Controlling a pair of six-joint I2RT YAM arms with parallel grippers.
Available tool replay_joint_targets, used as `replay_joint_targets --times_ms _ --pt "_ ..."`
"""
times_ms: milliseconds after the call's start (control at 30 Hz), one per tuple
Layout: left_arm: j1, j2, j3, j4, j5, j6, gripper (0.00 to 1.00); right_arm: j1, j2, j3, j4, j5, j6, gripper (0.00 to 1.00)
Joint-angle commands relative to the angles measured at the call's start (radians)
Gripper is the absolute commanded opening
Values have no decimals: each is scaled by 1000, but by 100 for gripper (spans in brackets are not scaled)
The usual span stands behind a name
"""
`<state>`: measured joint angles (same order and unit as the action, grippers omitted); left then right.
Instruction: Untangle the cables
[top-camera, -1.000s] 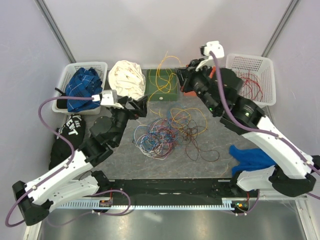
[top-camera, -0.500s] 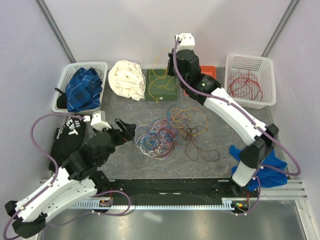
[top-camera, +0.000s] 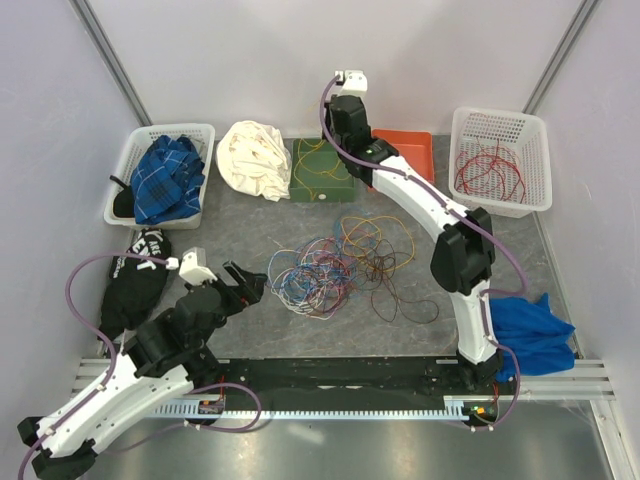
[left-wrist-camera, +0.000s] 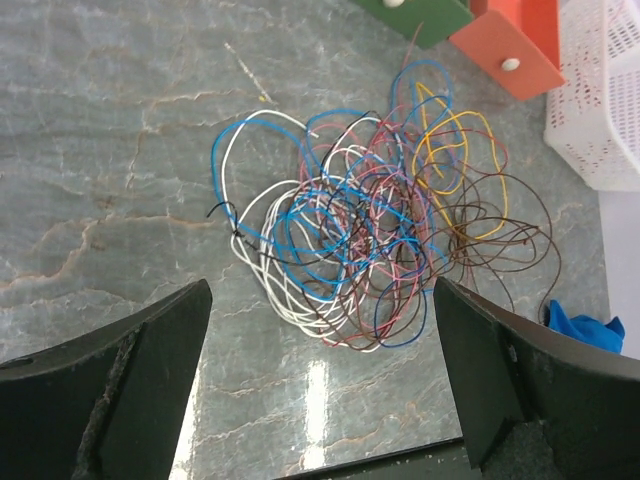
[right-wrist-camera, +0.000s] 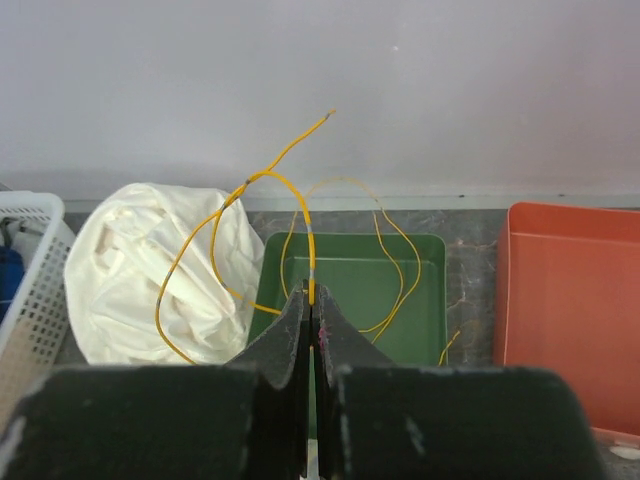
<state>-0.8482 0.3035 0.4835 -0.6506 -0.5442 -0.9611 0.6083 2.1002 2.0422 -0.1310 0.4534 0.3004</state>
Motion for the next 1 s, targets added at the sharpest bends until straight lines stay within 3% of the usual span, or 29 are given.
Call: replay_joint_targets --times_ms 0,167,333,667,967 --pt "3 19 9 3 -11 -73 100 -27 64 82 63 5 23 0" --pt "3 89 55 20 -40 -41 100 -54 121 137 70 8 42 0" --pt "3 141 72 58 -25 -25 100 -64 74 133 111 -16 51 0" --pt "3 143 53 85 -3 -42 100 -68 63 249 117 -21 37 0" --pt "3 152 69 86 -13 -31 100 -104 49 223 174 -48 102 0"
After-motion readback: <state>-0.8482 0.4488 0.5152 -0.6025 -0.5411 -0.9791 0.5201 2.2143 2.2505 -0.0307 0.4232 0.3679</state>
